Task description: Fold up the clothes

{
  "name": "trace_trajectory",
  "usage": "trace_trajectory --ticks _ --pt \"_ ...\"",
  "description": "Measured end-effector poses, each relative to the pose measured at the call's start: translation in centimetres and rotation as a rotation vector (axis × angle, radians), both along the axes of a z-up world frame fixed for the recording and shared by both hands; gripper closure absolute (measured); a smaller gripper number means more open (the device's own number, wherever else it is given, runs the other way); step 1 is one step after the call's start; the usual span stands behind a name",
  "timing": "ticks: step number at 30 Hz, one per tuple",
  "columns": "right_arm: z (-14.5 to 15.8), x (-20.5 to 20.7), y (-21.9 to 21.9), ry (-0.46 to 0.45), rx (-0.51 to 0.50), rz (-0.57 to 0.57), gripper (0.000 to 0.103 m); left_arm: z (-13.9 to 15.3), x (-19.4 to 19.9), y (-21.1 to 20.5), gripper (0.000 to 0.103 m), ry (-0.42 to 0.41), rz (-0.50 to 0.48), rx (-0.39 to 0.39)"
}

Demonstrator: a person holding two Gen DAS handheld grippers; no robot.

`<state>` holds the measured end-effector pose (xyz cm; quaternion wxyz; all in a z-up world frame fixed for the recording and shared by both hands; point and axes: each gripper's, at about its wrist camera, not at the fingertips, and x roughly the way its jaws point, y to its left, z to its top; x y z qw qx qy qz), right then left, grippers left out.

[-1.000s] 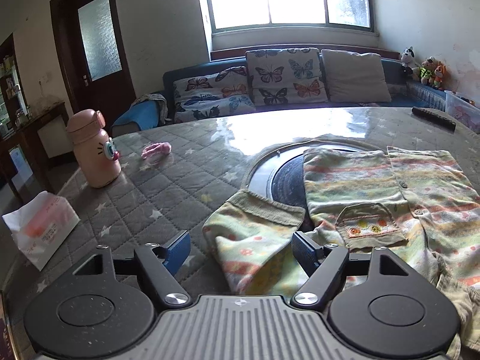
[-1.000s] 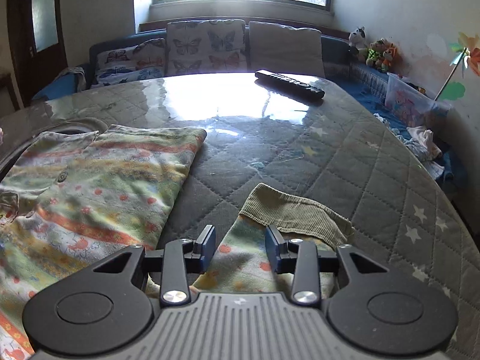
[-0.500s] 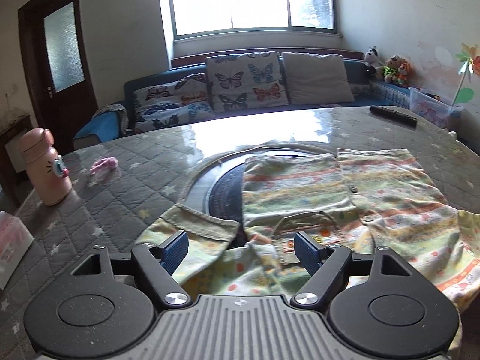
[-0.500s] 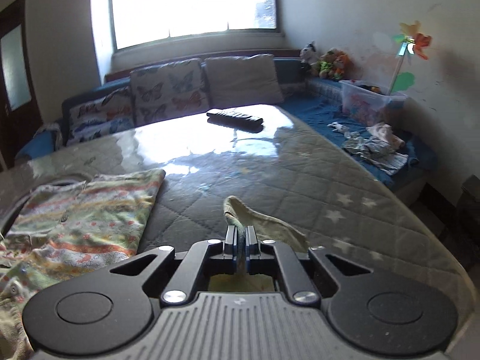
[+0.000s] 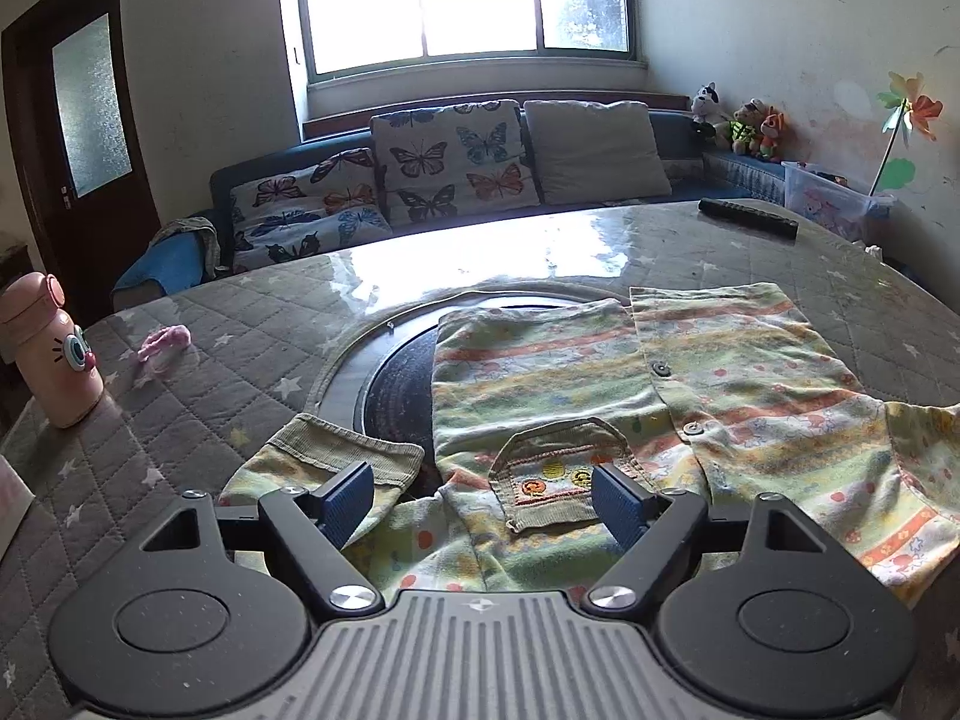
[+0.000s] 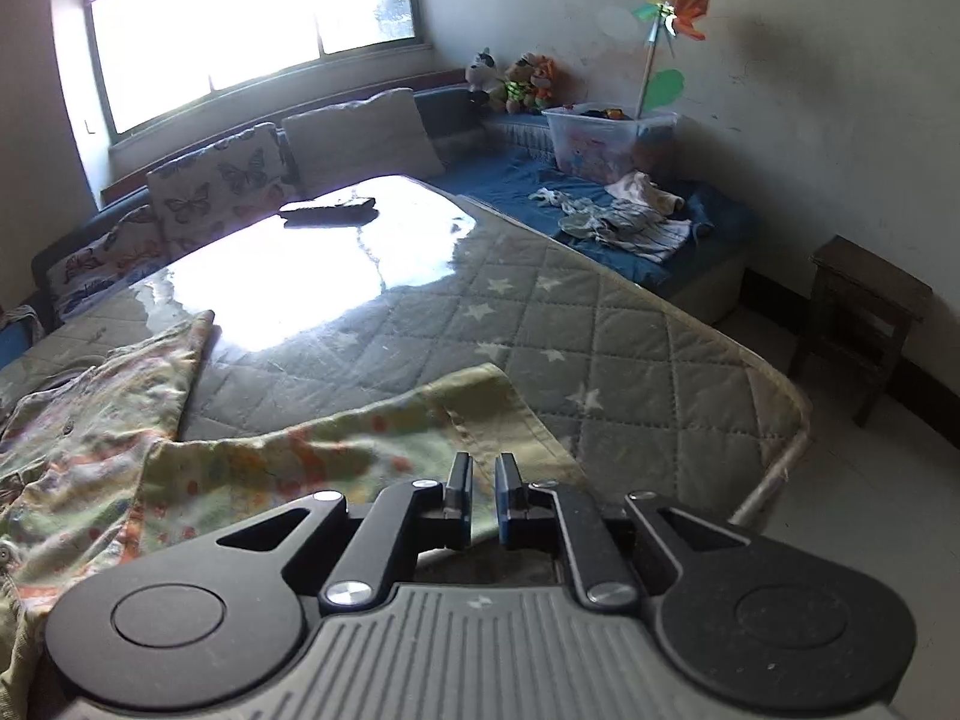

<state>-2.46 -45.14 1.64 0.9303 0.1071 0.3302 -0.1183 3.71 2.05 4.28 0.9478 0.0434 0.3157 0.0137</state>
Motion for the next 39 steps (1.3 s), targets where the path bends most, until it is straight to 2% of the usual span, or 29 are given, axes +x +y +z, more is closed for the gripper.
trace_trajectory --ticks 3,4,7,10,20,29,32,36,39 --pt "-0.4 1.6 0.8 0.005 -0.003 0.051 0.085 -0.2 -0.2 0.3 0.021 0.004 0.010 -0.005" --pt "-0.6 2.3 1.1 0.012 -0.002 0.067 0.077 -0.2 -0.2 0.4 0.021 0.007 0.015 -0.006" --pt "-1.6 4.2 1.5 0.031 -0.010 0.092 0.074 -0.4 -0.3 0.7 0.021 0.014 0.029 -0.002" --pt "-2.6 5.5 1.6 0.055 -0.037 0.096 0.064 -0.6 -0.2 1.1 0.021 0.023 0.046 0.002" --pt "-3.6 8.2 1.4 0.053 -0.121 0.104 0.063 -1.5 0.5 1.1 0.021 0.059 0.065 0.004" --pt "-3.6 10.1 1.3 0.060 -0.157 0.088 0.062 -1.3 1.2 2.6 0.023 0.049 0.099 0.029" --pt "-3.6 9.9 1.5 0.056 -0.161 0.083 0.061 -1.6 2.2 2.9 0.031 0.051 0.088 0.045" --pt "-3.5 9.8 1.4 0.054 -0.150 0.079 0.061 -2.5 4.1 2.8 0.050 0.084 0.068 0.066" --pt "-3.3 10.0 1.2 0.056 -0.143 0.078 0.060 -3.3 5.3 3.0 0.052 0.113 0.054 0.075"
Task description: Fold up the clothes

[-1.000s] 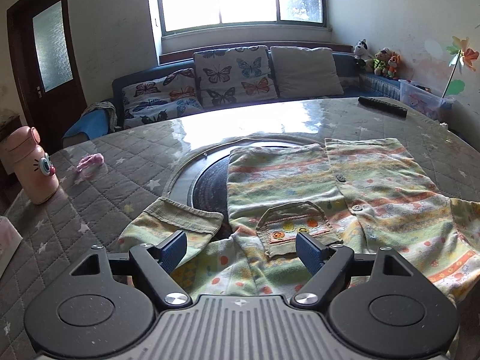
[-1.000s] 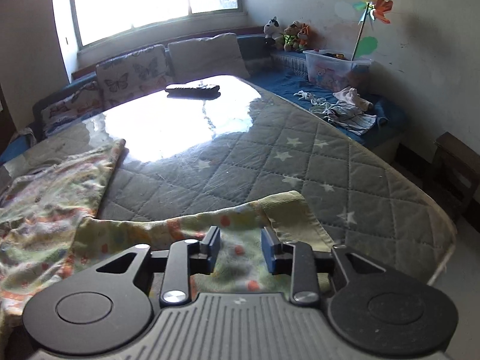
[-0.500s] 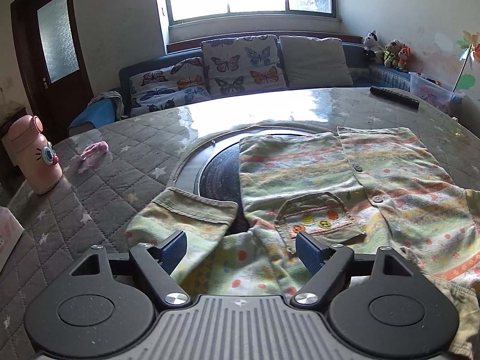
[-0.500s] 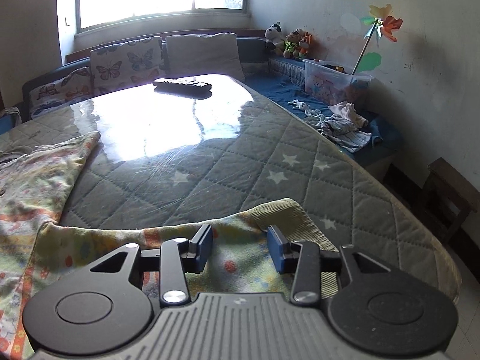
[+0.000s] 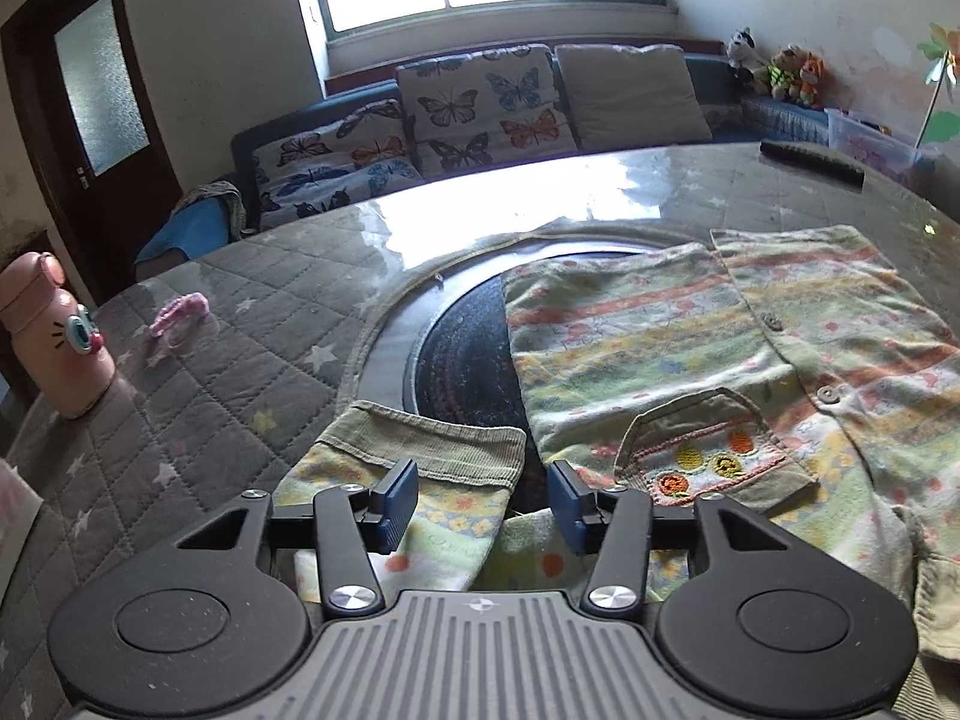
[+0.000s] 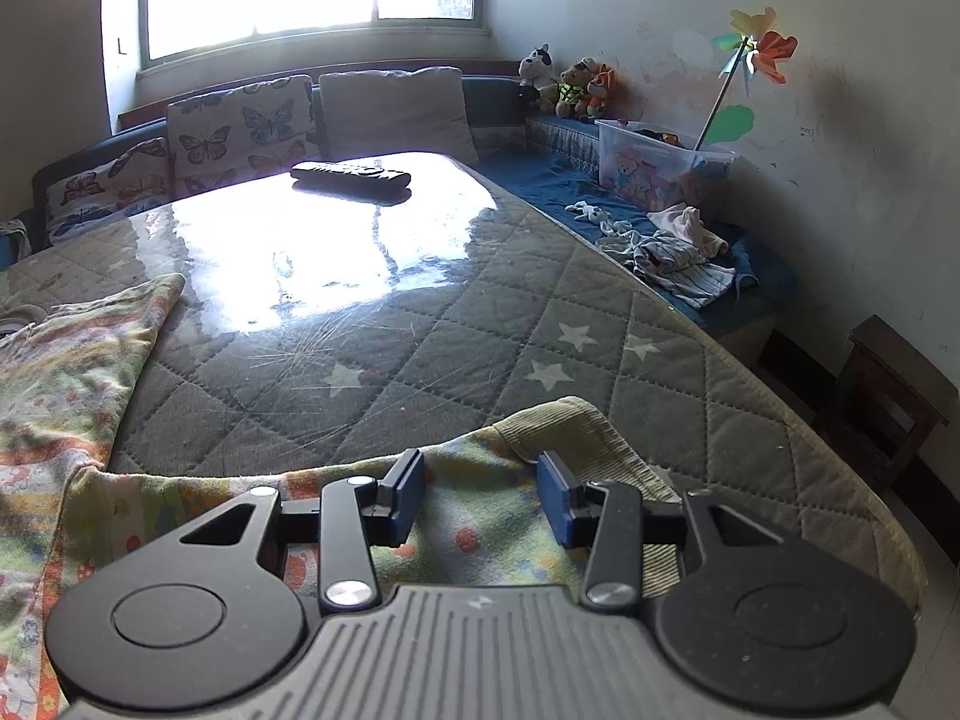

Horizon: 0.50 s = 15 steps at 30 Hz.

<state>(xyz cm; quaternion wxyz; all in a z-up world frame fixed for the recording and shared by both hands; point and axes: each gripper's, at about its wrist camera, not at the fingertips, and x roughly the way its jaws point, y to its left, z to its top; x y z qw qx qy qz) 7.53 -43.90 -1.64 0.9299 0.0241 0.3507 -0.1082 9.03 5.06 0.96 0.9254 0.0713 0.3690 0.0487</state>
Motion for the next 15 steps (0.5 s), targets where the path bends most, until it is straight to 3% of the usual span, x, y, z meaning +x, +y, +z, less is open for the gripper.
trace_trajectory --ticks 5,10,15 --pt "0.1 0.1 -0.1 -0.001 0.005 -0.001 0.058 -1.0 0.6 0.3 0.058 0.031 -0.023 0.017" --pt "-0.1 0.4 0.0 -0.002 0.004 -0.004 0.055 -1.4 0.3 1.0 0.095 0.022 -0.012 0.033" --pt "-0.1 0.6 -0.1 0.003 0.011 -0.005 0.054 0.3 -1.4 3.6 0.098 -0.063 0.086 -0.008"
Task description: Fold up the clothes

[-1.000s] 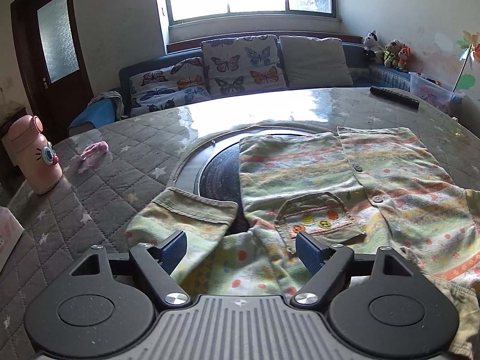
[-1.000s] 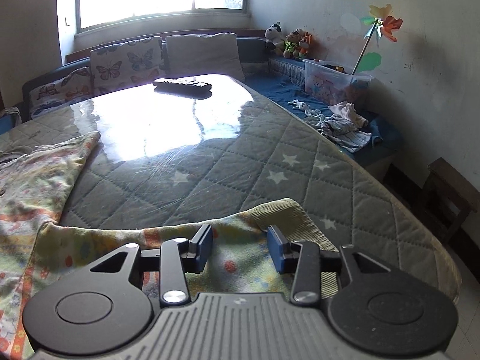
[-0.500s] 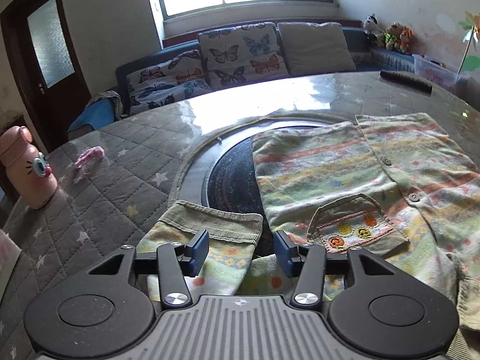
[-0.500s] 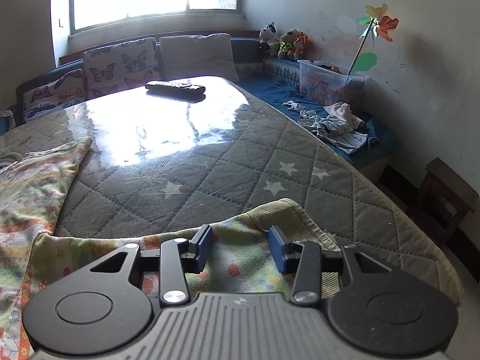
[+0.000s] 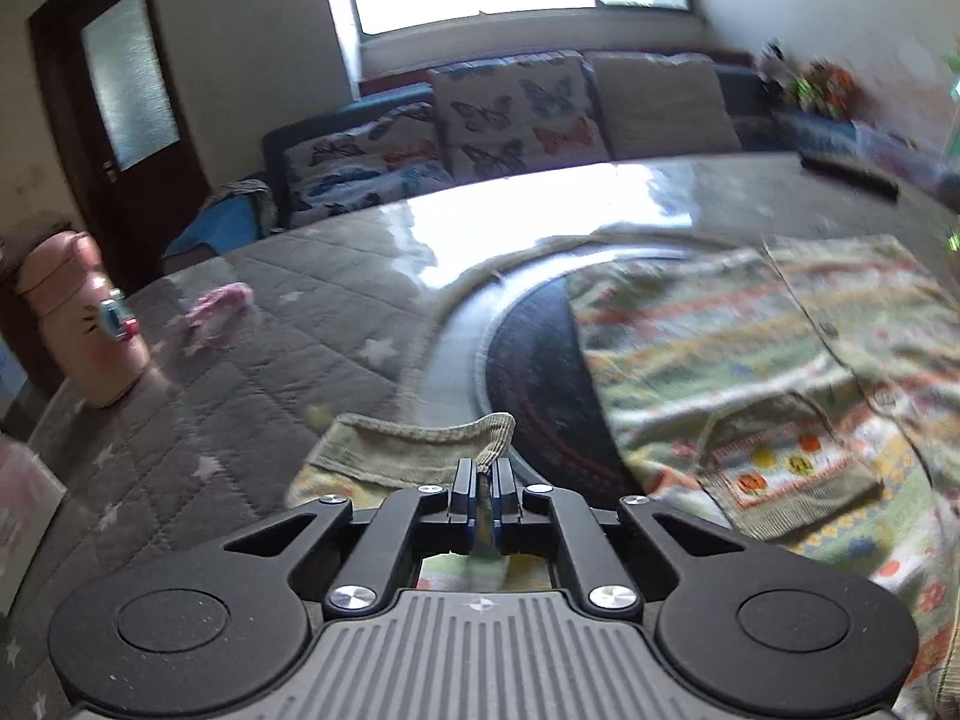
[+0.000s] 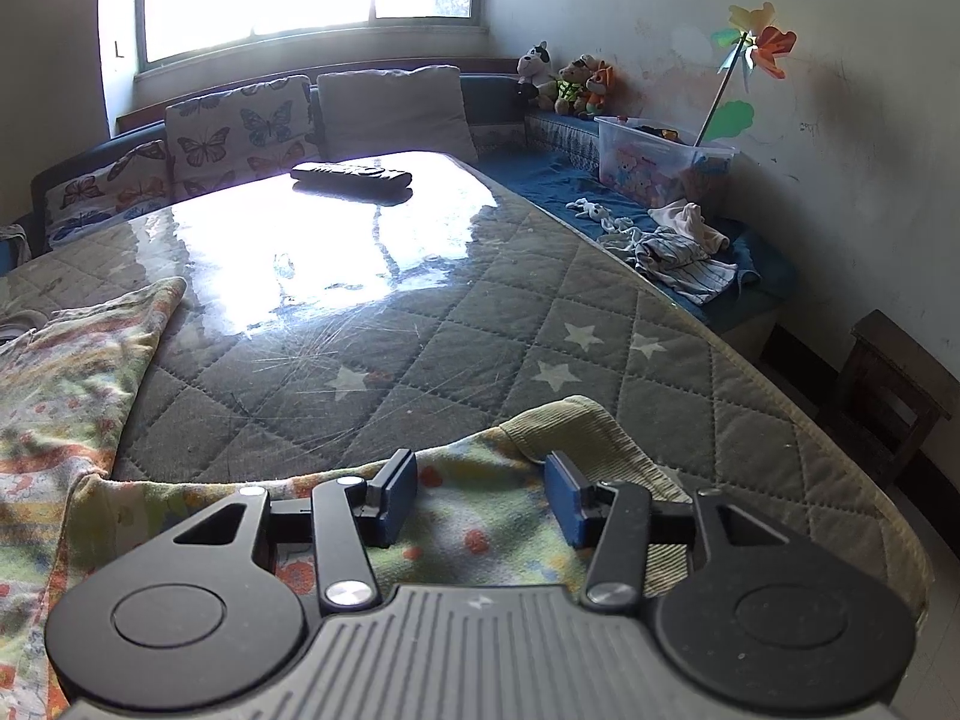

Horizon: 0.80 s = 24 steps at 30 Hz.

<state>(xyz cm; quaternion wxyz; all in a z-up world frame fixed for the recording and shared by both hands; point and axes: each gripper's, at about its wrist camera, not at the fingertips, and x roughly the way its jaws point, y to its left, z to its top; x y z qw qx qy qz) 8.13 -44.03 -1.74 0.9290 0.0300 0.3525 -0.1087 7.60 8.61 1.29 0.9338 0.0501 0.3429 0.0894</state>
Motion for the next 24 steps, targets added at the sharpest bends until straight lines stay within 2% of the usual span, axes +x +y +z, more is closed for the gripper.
trace_trajectory --ticks 7,13,16,18,20,24 --pt "0.0 -0.1 0.0 0.000 0.006 -0.004 0.054 2.6 -4.4 5.3 0.099 -0.086 0.237 -0.055" --pt "-0.1 0.1 0.2 0.001 0.010 -0.006 0.048 2.2 -8.8 8.8 0.099 -0.092 0.415 -0.084" --pt "0.0 0.2 0.3 0.003 0.011 -0.006 0.047 1.0 -10.0 10.0 0.100 -0.048 0.476 -0.108" --pt "0.0 0.2 0.4 0.005 0.011 -0.006 0.047 0.2 -10.7 10.2 0.101 -0.032 0.509 -0.083" --pt "0.0 0.3 0.4 0.006 0.012 -0.007 0.045 -0.3 -11.0 10.7 0.102 -0.023 0.531 -0.099" --pt "-0.1 0.3 0.6 0.007 0.014 -0.008 0.045 0.2 -11.0 10.5 0.101 -0.024 0.512 -0.106"
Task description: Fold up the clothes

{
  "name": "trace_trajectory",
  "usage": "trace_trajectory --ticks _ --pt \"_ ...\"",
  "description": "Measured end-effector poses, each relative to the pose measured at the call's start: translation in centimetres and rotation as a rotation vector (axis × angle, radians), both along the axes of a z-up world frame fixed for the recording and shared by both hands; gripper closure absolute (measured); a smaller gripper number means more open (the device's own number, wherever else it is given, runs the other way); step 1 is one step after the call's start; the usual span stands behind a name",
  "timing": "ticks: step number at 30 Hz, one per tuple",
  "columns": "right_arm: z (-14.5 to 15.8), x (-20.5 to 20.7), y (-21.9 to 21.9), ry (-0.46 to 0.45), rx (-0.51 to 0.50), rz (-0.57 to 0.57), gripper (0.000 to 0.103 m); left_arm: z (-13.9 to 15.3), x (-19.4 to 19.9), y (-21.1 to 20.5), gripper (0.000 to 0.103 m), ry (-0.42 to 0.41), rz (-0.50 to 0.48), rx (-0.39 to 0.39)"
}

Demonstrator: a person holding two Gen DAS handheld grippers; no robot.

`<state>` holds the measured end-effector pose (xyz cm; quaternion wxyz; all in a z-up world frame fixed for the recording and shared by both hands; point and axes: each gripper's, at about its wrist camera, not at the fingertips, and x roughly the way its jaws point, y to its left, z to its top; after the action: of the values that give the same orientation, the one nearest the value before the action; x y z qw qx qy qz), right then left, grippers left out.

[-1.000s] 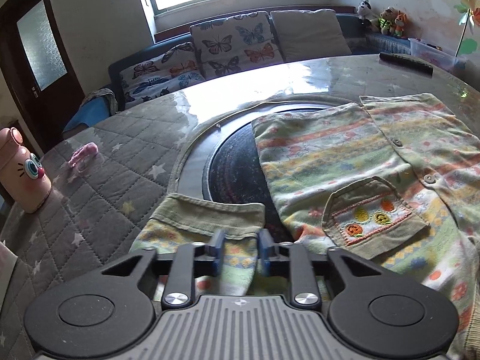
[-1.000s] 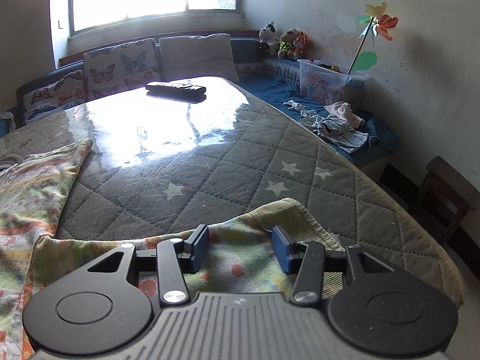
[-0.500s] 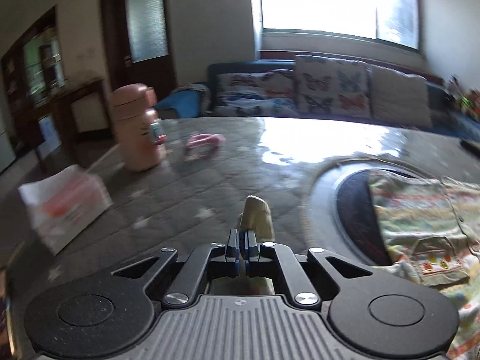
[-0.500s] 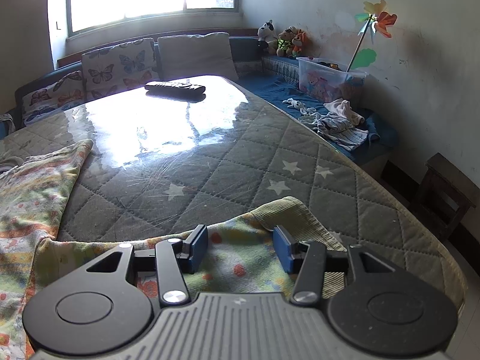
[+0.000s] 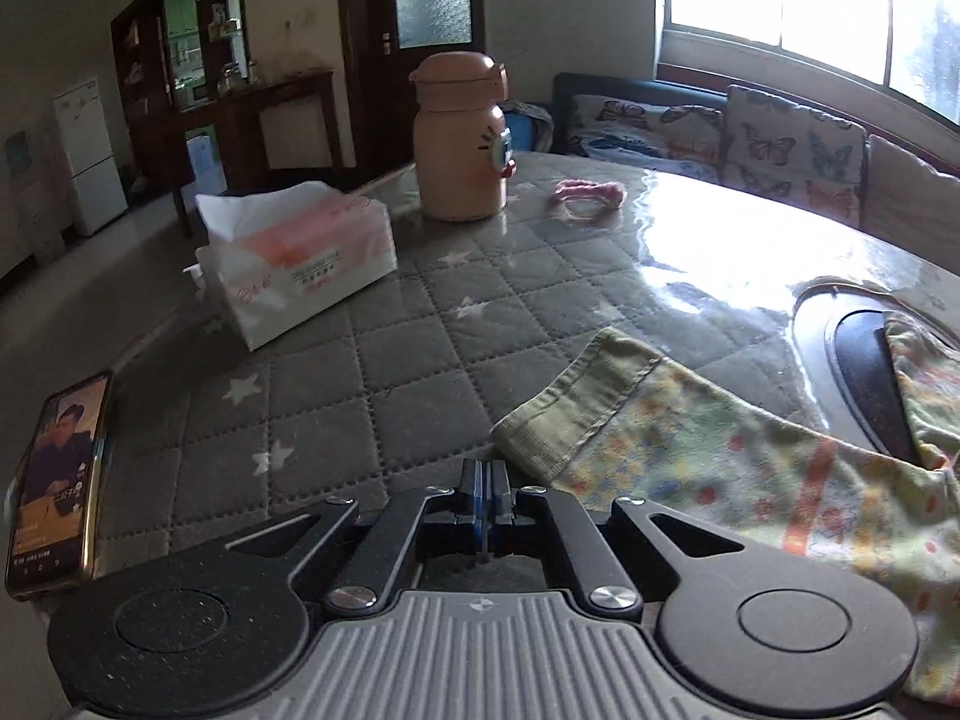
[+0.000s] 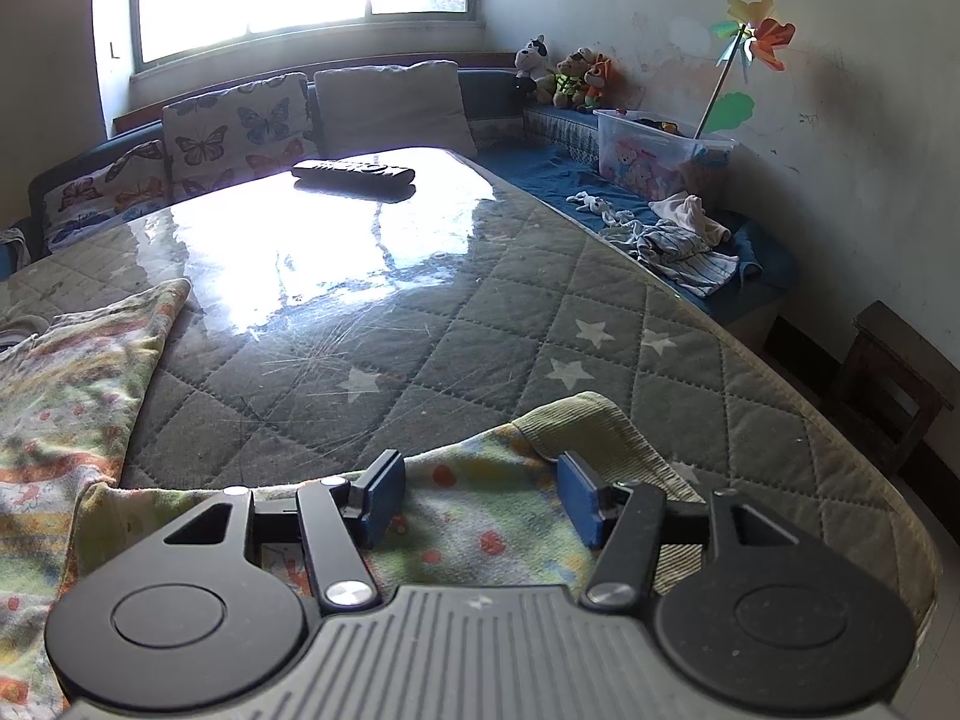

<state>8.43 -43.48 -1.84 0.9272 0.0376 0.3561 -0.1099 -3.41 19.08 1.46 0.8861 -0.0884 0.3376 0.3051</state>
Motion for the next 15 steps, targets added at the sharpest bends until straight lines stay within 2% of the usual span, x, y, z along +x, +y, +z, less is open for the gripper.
trace_trajectory --ticks 6,8,15 --pt "-0.1 0.1 0.1 0.000 0.000 0.000 0.043 0.8 2.5 -1.8 0.098 -0.022 -0.150 -0.011" --pt "-0.1 0.1 0.0 0.000 0.000 0.002 0.042 0.5 3.9 -2.4 0.097 -0.006 -0.187 -0.012" --pt "0.0 0.2 -0.1 0.002 0.000 0.009 0.041 -1.1 7.4 -2.9 0.096 0.043 -0.244 0.001"
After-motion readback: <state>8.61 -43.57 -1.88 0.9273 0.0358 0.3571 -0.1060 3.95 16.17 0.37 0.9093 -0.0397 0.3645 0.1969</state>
